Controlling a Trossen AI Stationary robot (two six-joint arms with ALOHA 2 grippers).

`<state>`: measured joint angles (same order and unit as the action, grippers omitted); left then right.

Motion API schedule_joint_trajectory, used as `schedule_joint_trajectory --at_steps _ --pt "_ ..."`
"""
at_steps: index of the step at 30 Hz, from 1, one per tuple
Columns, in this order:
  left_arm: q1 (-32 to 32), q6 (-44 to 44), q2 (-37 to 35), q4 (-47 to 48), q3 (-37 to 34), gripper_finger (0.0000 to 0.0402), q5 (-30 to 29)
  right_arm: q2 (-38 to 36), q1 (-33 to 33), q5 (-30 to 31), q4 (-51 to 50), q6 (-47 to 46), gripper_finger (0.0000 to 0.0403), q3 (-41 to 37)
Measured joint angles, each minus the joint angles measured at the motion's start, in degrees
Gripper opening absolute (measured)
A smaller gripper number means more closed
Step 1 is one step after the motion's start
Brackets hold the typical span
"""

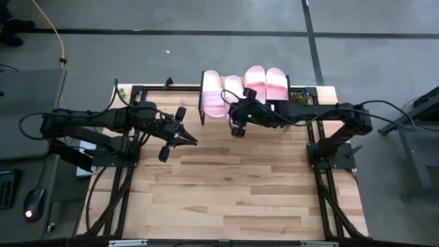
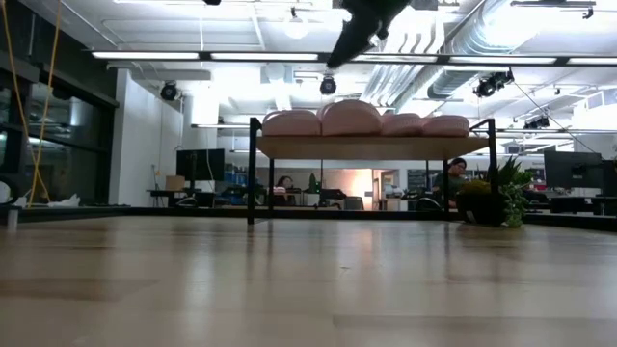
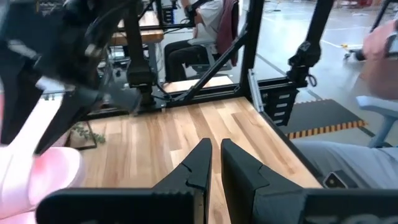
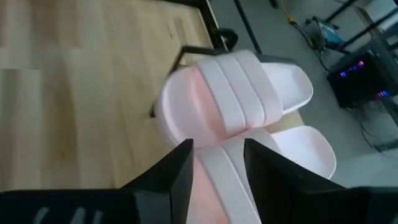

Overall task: Pick and place slides into the shelf
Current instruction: Return to Home Position

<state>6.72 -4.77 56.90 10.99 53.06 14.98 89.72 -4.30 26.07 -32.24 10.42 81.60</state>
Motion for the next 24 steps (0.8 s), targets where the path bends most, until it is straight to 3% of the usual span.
schedule_joint_trajectory --at_steps 12,17,24 --pt "0.0 -2.57 -0.69 3.28 0.02 0.0024 -3.21 -8.04 0.6 -12.23 -2.36 -1.16 0.0133 0.0" --pt "0.02 -3.88 -2.4 7.37 0.0 0.0024 -3.56 -12.27 1.02 -14.27 -3.96 -1.9 0.0133 -0.27" --pt "0.07 -4.63 -7.71 3.8 -4.44 0.0024 -4.42 -22.48 4.6 -15.55 3.23 -1.95 0.0133 -10.21"
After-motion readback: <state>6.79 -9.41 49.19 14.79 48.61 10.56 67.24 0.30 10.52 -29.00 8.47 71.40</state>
